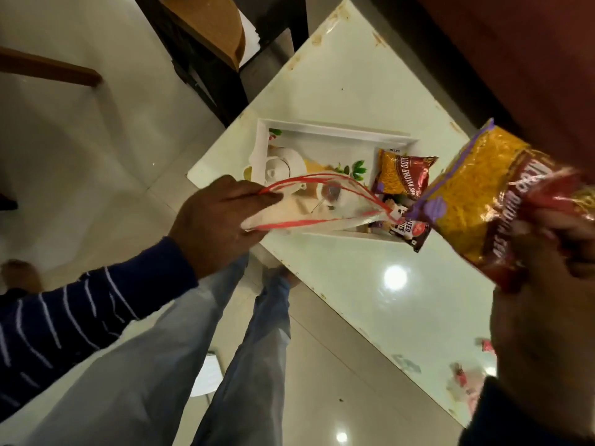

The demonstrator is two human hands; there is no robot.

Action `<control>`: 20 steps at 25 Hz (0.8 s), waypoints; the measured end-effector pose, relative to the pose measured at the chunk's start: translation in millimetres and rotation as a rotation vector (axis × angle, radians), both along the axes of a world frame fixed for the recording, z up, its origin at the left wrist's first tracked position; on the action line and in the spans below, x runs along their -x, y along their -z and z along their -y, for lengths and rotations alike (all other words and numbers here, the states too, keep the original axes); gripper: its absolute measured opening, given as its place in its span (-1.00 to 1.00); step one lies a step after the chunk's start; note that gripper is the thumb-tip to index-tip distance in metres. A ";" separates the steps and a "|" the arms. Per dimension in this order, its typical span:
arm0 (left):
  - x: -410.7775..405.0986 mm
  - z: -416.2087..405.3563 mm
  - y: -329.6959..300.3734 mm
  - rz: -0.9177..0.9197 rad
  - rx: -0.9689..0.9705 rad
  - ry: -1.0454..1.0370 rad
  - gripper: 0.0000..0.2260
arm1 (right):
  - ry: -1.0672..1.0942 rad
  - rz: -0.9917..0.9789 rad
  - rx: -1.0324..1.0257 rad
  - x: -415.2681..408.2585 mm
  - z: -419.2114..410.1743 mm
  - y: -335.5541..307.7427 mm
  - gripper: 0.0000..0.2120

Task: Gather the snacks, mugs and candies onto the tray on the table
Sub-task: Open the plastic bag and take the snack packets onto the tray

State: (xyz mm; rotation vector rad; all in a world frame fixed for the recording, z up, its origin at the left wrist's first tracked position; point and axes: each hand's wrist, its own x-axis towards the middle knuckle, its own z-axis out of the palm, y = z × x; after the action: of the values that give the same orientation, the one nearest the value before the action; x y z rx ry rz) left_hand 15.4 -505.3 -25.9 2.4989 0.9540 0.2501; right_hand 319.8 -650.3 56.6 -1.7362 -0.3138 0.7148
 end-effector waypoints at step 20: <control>-19.0 -5.9 -33.7 0.072 0.015 0.338 -0.84 | -0.370 0.395 0.327 1.9 6.0 142.2 -0.62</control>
State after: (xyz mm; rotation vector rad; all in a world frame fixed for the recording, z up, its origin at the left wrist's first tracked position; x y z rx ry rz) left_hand 34.4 -499.4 7.7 2.5668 0.4917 0.2213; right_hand 317.9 -656.3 -85.6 -2.1605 -0.8448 0.7081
